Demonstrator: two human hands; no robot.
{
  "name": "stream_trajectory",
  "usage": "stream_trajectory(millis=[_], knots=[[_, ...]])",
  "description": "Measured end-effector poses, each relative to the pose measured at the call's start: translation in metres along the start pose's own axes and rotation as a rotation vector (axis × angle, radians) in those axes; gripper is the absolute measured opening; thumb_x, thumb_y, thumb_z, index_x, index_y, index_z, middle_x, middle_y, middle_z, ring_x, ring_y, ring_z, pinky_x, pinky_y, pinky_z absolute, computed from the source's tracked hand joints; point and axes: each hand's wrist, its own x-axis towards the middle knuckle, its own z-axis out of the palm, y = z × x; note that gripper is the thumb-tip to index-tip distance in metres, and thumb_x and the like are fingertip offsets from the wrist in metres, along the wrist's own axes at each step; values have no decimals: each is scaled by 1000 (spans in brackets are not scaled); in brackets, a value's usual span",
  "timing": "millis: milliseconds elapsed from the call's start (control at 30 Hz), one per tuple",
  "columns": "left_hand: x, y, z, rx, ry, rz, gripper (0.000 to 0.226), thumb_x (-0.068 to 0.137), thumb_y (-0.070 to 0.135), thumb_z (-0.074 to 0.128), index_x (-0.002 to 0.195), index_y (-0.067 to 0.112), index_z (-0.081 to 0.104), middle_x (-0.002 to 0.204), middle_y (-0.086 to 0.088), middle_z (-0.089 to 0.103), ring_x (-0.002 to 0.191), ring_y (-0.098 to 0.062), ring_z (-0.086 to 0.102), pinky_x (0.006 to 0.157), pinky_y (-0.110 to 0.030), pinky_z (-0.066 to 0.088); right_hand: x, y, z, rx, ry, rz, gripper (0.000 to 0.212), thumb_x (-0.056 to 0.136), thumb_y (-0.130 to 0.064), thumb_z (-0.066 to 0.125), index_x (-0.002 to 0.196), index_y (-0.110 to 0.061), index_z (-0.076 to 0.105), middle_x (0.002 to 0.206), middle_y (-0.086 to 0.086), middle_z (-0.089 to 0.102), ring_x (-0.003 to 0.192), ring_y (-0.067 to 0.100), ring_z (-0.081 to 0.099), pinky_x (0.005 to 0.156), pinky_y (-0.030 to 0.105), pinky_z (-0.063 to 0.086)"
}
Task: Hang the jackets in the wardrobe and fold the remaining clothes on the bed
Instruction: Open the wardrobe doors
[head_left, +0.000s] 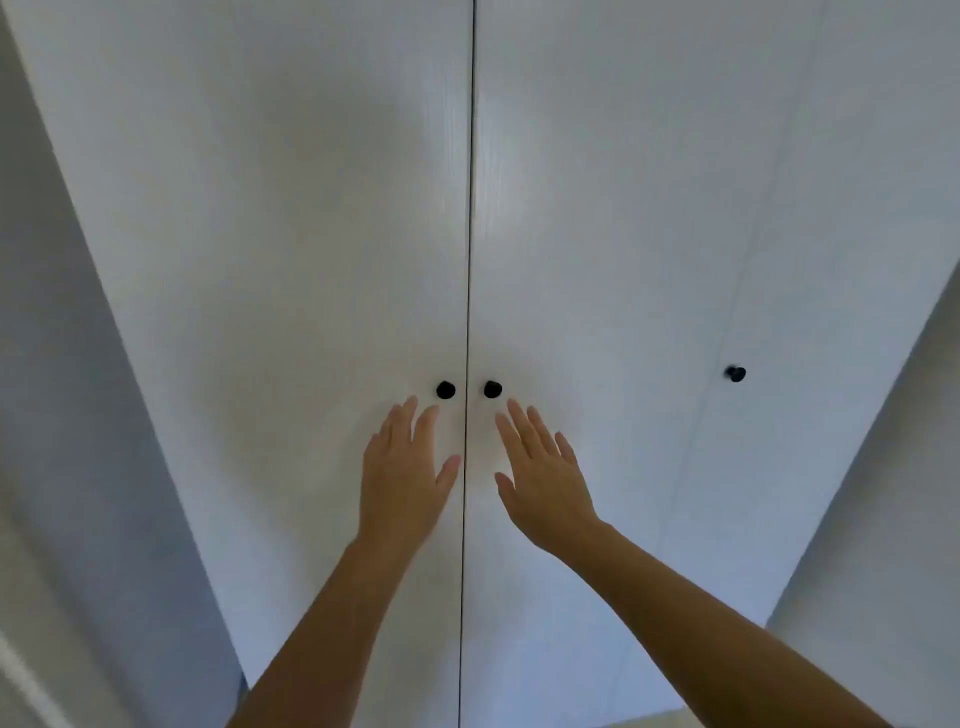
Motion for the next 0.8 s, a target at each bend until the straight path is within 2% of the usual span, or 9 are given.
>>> stream_trajectory(millis=[133, 300, 467, 533, 667, 800], knots=[[50, -13, 15, -127, 82, 57, 55, 94, 35, 53, 143, 15, 37, 150, -6, 34, 138, -21, 32, 107, -33, 35, 44, 4, 21, 49, 6, 36, 76, 97, -28, 43, 152, -20, -9, 156, -7, -23, 145, 15, -18, 118, 39, 6], [75, -19, 29, -236, 107, 83, 46, 92, 23, 59, 135, 10, 47, 133, -7, 48, 118, -21, 50, 94, -36, 48, 61, 15, 42, 86, -10, 26, 79, 96, -21, 44, 151, -22, -13, 156, -10, -22, 144, 10, -17, 119, 36, 9], [84, -21, 39, -313, 94, 110, 36, 90, 10, 57, 126, 8, 56, 122, -6, 52, 105, -20, 57, 93, -36, 49, 65, 19, 42, 166, 6, -39, 79, 93, -13, 44, 151, -21, -8, 156, -14, -19, 145, 7, -12, 118, 32, 16], [89, -20, 44, -329, 88, 103, 35, 90, 7, 56, 125, 9, 55, 121, -4, 52, 104, -18, 57, 92, -31, 48, 67, 21, 39, 179, 18, -54, 77, 92, -10, 43, 153, -19, -2, 156, -14, -16, 145, 7, -10, 119, 33, 19], [97, -15, 52, -384, 71, 14, 29, 91, 5, 52, 119, 10, 57, 117, -1, 51, 94, -13, 57, 81, -17, 40, 69, 25, 35, 174, 1, -100, 75, 91, -6, 40, 153, -19, 0, 156, -14, -15, 145, 6, -11, 119, 33, 17], [102, -16, 51, -411, 61, -44, 25, 88, 1, 51, 107, 13, 62, 108, 3, 53, 85, -6, 49, 77, -13, 35, 70, 27, 35, 186, -11, -117, 76, 90, -6, 39, 154, -18, 0, 156, -14, -15, 148, 10, -7, 119, 34, 15]])
